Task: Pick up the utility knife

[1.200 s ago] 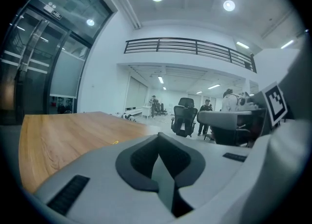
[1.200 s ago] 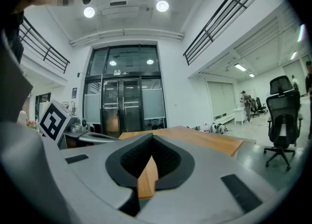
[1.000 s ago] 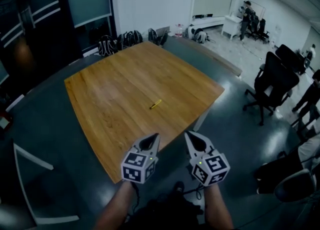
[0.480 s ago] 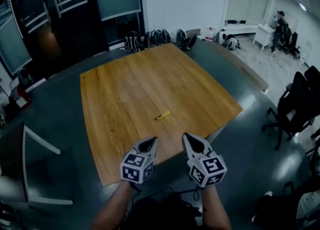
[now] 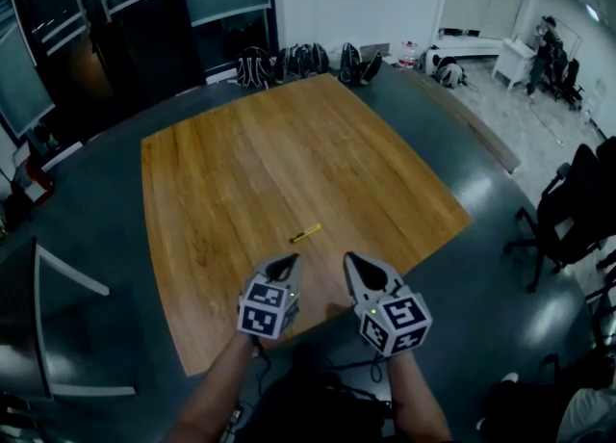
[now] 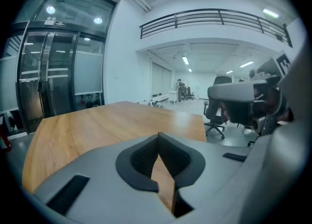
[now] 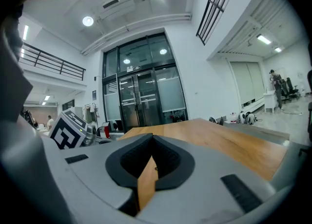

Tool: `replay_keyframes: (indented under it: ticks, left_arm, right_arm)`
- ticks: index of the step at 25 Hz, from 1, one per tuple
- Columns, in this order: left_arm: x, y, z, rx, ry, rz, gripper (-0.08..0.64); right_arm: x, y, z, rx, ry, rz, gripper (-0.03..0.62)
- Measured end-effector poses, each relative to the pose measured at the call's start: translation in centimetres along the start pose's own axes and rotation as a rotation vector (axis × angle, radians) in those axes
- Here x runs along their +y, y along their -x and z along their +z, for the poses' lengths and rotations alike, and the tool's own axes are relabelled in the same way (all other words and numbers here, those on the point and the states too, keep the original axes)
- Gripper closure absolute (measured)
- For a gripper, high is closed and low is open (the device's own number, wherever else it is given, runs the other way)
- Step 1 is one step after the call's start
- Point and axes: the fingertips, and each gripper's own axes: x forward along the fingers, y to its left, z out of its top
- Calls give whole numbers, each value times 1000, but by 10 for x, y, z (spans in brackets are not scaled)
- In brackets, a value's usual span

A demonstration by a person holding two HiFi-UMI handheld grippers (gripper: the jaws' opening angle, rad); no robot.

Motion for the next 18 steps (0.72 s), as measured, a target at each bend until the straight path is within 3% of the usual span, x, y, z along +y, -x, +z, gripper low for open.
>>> replay_keyframes:
  ticks: [4,6,12,18]
  left_arm:
    - [19,-45,-19,60,-16,-40,549]
    - [28,-68,-31,103,-29,-74,496]
    - [52,-133,-61,216,-91,-168,425]
    - [57,-166,-88,327,-144,-235,396]
  right_arm:
    - [-13,-24,-7,51,19,-23,581]
    - [-19,-36,-10,75,28,-32,581]
    - [-36,-64,-14,119,41,-75,581]
    - [-59,-69,-24,149,17,-138,580]
